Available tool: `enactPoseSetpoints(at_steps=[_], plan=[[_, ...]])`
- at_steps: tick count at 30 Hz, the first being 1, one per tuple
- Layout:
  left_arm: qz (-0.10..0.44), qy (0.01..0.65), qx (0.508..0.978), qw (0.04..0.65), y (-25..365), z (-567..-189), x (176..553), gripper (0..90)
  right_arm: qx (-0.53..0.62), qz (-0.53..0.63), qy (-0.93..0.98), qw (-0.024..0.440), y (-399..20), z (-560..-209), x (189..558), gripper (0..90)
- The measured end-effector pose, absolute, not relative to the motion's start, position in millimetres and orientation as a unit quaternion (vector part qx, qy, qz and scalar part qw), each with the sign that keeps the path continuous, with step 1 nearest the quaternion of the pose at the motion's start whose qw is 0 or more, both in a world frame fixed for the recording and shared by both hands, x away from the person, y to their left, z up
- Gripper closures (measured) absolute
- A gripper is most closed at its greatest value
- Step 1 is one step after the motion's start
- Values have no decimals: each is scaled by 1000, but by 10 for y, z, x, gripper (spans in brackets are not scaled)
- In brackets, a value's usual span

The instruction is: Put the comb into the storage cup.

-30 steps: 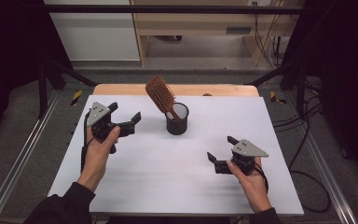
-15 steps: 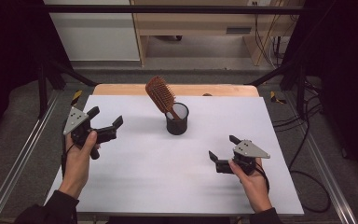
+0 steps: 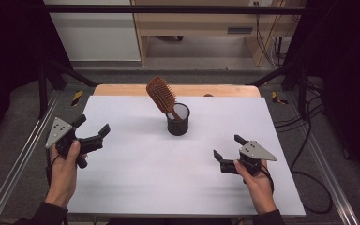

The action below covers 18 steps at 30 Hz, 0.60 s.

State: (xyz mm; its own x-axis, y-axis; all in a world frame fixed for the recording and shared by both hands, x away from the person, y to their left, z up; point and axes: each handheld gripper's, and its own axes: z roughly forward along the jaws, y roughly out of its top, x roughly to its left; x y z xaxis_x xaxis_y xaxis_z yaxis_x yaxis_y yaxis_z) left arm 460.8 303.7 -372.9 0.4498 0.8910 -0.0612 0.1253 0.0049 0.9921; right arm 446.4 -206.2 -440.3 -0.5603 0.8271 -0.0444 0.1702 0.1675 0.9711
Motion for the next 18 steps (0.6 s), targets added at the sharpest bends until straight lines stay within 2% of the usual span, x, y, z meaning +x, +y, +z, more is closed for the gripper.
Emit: enactPoseSetpoints(at_steps=[18], plan=[[339, 410, 619, 578, 3281, -3945, 4366, 21, 356, 548, 689, 313, -2195, -4393, 4418, 43]])
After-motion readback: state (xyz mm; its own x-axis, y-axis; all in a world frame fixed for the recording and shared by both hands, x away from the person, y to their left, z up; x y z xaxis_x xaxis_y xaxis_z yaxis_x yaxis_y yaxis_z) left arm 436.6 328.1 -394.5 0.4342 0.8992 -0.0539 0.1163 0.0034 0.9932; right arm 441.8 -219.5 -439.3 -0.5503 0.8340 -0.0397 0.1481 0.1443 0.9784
